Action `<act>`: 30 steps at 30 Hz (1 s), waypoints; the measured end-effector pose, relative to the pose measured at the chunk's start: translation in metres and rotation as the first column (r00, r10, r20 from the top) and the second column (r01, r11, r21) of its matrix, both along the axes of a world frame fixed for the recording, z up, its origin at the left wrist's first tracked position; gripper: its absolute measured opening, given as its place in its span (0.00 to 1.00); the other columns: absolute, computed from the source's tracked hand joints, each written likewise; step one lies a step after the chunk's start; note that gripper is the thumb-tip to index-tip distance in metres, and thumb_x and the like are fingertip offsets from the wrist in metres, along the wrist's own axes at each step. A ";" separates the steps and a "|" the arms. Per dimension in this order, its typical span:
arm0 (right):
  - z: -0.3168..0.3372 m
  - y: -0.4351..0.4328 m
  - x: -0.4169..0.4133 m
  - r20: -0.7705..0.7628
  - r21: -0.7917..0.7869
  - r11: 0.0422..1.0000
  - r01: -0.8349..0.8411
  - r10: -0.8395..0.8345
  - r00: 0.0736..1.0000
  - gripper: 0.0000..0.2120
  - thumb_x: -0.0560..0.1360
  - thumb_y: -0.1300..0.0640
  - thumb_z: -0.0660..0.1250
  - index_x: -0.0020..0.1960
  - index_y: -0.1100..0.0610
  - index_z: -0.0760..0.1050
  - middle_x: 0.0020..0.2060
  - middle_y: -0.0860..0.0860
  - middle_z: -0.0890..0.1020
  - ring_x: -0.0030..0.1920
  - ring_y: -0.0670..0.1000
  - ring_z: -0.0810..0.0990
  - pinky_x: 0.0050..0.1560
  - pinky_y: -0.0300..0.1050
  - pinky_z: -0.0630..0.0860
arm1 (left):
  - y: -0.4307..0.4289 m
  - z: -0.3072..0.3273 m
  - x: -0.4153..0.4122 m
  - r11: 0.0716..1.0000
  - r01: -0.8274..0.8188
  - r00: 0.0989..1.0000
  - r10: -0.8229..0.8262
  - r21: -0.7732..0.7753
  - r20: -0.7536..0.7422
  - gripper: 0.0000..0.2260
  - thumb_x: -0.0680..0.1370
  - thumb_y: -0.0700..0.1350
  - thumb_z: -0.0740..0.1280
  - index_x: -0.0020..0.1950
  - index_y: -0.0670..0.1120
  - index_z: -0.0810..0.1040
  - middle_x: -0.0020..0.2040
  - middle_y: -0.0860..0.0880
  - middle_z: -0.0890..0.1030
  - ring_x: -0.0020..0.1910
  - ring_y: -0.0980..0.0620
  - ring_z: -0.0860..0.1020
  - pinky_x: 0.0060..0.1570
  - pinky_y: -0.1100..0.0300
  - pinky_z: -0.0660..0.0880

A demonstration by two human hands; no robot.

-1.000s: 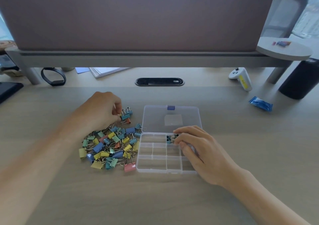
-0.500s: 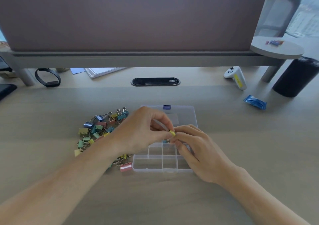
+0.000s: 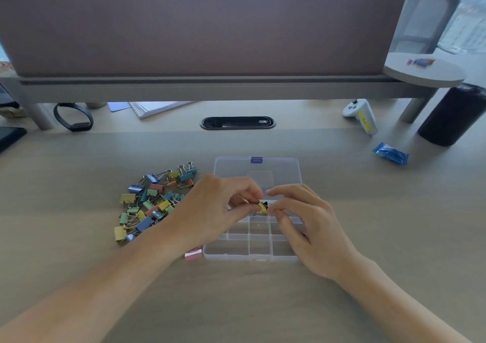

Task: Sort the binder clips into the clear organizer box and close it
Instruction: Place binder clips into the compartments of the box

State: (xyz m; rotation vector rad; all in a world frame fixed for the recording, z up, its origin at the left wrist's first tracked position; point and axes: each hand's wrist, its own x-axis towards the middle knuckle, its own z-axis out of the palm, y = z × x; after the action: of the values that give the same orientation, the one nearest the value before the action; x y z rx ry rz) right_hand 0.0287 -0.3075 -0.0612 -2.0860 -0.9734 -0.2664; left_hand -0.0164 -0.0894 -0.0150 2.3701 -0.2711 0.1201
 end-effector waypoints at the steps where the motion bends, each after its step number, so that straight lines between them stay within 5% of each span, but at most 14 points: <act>1: 0.001 -0.001 -0.001 -0.013 0.027 0.999 0.031 -0.030 0.999 0.10 0.81 0.57 0.64 0.50 0.54 0.84 0.58 0.44 0.81 0.61 0.44 0.79 0.55 0.35 0.76 | -0.001 -0.001 0.000 1.000 -0.002 1.000 0.001 0.022 0.012 0.07 0.77 0.47 0.75 0.55 0.54 0.84 0.45 0.62 0.86 0.45 0.68 0.83 0.48 0.75 0.76; 4: 0.006 -0.001 -0.002 -0.113 0.042 0.997 0.072 -0.066 0.991 0.07 0.79 0.62 0.71 0.52 0.52 0.82 0.54 0.42 0.82 0.57 0.42 0.81 0.48 0.30 0.77 | -0.004 -0.002 0.001 0.993 0.015 0.998 -0.023 0.118 0.061 0.08 0.77 0.51 0.74 0.56 0.56 0.83 0.47 0.62 0.86 0.45 0.66 0.83 0.48 0.69 0.80; 8: 0.017 0.005 -0.002 -0.181 0.007 0.996 0.087 -0.084 0.980 0.13 0.75 0.59 0.76 0.52 0.47 0.75 0.48 0.39 0.83 0.54 0.41 0.81 0.52 0.29 0.72 | -0.009 0.000 0.002 0.968 0.026 0.987 -0.065 0.251 0.147 0.11 0.78 0.55 0.72 0.59 0.58 0.78 0.48 0.63 0.85 0.43 0.63 0.84 0.45 0.57 0.82; 12: 0.019 0.008 -0.005 -0.195 -0.015 0.998 0.057 -0.059 0.979 0.18 0.75 0.59 0.77 0.51 0.44 0.70 0.44 0.38 0.83 0.51 0.38 0.80 0.48 0.27 0.71 | -0.012 0.002 0.001 0.934 0.031 0.976 -0.105 0.357 0.190 0.11 0.79 0.56 0.71 0.57 0.54 0.77 0.47 0.61 0.86 0.41 0.59 0.83 0.40 0.61 0.79; 19: 0.018 0.006 -0.007 -0.189 -0.032 0.998 0.053 -0.058 0.980 0.12 0.76 0.57 0.77 0.53 0.45 0.77 0.42 0.37 0.83 0.51 0.37 0.79 0.51 0.26 0.70 | -0.010 -0.001 0.001 0.924 0.044 0.978 -0.117 0.381 0.170 0.10 0.80 0.53 0.71 0.58 0.53 0.75 0.48 0.57 0.86 0.41 0.55 0.84 0.41 0.52 0.81; 30: 0.010 0.007 0.002 -0.042 -0.148 0.989 0.001 -0.007 0.999 0.09 0.79 0.59 0.72 0.56 0.48 0.80 0.45 0.36 0.81 0.49 0.39 0.77 0.50 0.34 0.74 | -0.008 0.000 0.001 0.961 0.058 0.988 -0.094 0.270 0.125 0.10 0.80 0.48 0.71 0.58 0.55 0.74 0.51 0.57 0.86 0.47 0.56 0.84 0.47 0.53 0.82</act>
State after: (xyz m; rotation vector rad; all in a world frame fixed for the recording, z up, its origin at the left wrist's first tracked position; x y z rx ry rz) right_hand 0.0308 -0.3007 -0.0515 -2.2185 -0.9897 -0.1548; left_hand -0.0158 -0.0970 -0.0145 2.6173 -0.4699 0.2223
